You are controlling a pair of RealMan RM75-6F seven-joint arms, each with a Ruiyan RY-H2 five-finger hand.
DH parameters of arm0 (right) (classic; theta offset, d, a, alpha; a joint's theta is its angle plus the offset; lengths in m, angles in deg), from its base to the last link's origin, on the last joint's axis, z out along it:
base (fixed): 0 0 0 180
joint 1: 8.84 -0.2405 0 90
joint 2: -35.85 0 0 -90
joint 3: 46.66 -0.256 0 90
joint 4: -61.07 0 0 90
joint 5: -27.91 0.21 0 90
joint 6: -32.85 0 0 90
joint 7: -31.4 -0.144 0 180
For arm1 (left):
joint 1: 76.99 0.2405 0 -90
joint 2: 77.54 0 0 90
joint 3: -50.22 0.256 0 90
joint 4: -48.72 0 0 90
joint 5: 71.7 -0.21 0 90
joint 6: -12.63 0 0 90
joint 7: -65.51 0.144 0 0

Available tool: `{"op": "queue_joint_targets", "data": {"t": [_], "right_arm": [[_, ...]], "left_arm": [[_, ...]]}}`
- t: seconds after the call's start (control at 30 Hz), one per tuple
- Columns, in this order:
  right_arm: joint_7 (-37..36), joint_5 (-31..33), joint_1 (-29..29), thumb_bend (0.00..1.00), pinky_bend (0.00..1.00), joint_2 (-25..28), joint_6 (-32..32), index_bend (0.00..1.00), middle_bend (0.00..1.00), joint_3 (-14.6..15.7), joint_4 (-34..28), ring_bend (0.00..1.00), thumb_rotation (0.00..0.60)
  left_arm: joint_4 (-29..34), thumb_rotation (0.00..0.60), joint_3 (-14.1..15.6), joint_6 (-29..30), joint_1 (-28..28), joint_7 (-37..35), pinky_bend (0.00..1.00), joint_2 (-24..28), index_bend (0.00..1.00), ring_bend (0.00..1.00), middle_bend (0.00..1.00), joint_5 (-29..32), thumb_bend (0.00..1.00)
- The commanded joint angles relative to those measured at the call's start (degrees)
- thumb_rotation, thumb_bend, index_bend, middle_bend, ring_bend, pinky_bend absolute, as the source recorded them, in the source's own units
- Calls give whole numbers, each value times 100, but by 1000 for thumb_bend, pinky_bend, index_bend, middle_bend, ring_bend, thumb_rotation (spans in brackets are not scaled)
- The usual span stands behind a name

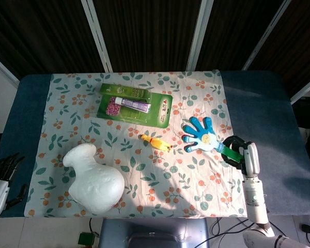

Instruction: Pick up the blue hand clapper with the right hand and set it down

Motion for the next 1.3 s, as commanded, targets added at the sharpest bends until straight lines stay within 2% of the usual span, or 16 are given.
{"op": "queue_joint_targets", "data": {"t": [0.03, 0.1, 0.27, 0.37, 0.47, 0.57, 0.67, 0.83, 0.9, 1.13, 1.23, 1.3], "right_arm": [[-111, 10, 49, 506, 1000, -137, 147, 865, 848, -83, 90, 961, 600], [145, -20, -22, 506, 1000, -141, 341, 865, 848, 11, 196, 961, 600], [1682, -196, -261, 507, 1000, -3, 1176, 867, 848, 492, 549, 965, 600], [2448, -132, -317, 507, 1000, 28, 1537, 869, 848, 631, 576, 965, 600], [2796, 7, -333, 507, 1000, 126, 1819, 870, 849, 684, 364, 965, 600], [2792, 52, -299, 506, 1000, 181, 1753, 871, 849, 642, 181, 965, 600], [2442, -58, -232, 507, 1000, 156, 1370, 871, 849, 554, 91, 965, 600], [939, -372, -46, 507, 1000, -182, 180, 871, 849, 301, 337, 965, 600], [712, -417, -23, 506, 1000, -281, -6, 871, 849, 273, 533, 965, 600], [810, -358, -76, 507, 1000, -368, 389, 871, 849, 465, 942, 965, 600], [1037, -293, -140, 507, 1000, -354, 734, 871, 849, 559, 991, 965, 600], [1435, -255, -214, 506, 1000, -276, 1093, 871, 849, 665, 1002, 965, 600]], "left_arm": [[3, 600, -2, 11, 4, -3, 90, 1, 0, 0, 0, 1, 468], [3, 600, -7, 18, 7, -6, 90, 1, 0, 0, 0, 8, 468], [0, 600, -7, 14, 3, -10, 90, 1, 0, 0, 0, 8, 469], [5, 600, -3, 23, 6, -21, 90, 7, 0, 0, 0, -3, 469], [2, 600, -3, 60, 19, -53, 90, 16, 0, 0, 0, -18, 470], [-2, 600, -4, 84, 29, -68, 90, 20, 0, 0, 0, -22, 469], [1, 600, -1, 81, 26, -63, 90, 22, 0, 0, 0, -31, 468], [11, 600, -1, 82, 31, -35, 90, 16, 0, 0, 0, -25, 468], [14, 600, -2, 78, 31, -24, 90, 14, 0, 0, 0, -20, 468], [20, 600, -7, 63, 25, -3, 90, 7, 0, 0, 0, -8, 468], [17, 600, -10, 48, 17, -4, 90, 6, 0, 0, 0, -1, 467], [17, 600, -12, 34, 12, -6, 90, 7, 0, 0, 0, 7, 467]]}}
